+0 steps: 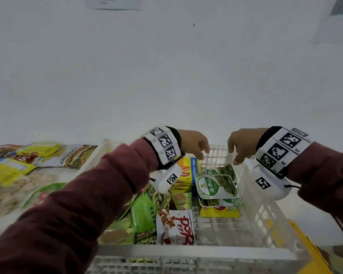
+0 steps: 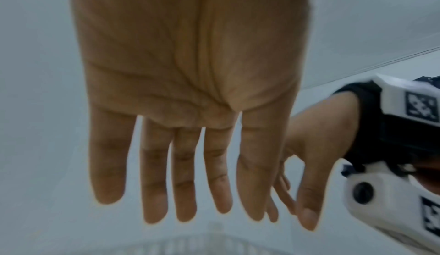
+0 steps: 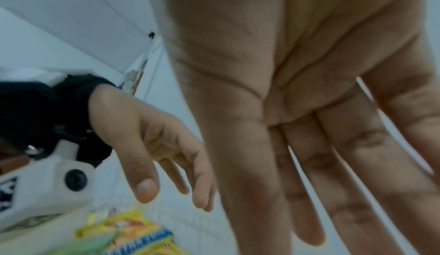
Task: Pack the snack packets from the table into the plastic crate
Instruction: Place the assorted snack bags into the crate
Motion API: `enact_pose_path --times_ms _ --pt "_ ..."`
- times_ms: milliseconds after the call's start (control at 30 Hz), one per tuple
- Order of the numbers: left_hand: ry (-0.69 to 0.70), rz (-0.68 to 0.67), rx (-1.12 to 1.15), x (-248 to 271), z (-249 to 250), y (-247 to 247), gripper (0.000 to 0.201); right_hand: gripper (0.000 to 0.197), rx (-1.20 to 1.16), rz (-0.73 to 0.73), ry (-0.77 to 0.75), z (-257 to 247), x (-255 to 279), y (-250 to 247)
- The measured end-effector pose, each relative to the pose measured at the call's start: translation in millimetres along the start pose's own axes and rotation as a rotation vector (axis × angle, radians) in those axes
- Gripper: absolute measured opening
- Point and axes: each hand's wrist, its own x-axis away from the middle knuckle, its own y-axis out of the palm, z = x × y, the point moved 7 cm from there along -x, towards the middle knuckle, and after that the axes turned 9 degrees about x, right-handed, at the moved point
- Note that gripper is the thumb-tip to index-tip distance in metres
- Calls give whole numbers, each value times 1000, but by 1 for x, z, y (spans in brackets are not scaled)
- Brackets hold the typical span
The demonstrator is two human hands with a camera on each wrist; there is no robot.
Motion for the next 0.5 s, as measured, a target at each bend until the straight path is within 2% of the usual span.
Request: enact_pose_path --times_ms 100,267,400,500 --pt "-143 -7 -57 29 -43 -14 40 41 -121 76 -151 -36 -1 -23" --pt "-367 -252 -233 68 -103 15 47 34 -144 67 -380 -126 -9 -22" --pt "-429 -312 -329 84 -130 36 55 48 -41 50 -368 -173 -25 -6" --pt "-441 -269 -369 91 -143 42 62 60 -37 7 -284 -186 -37 8"
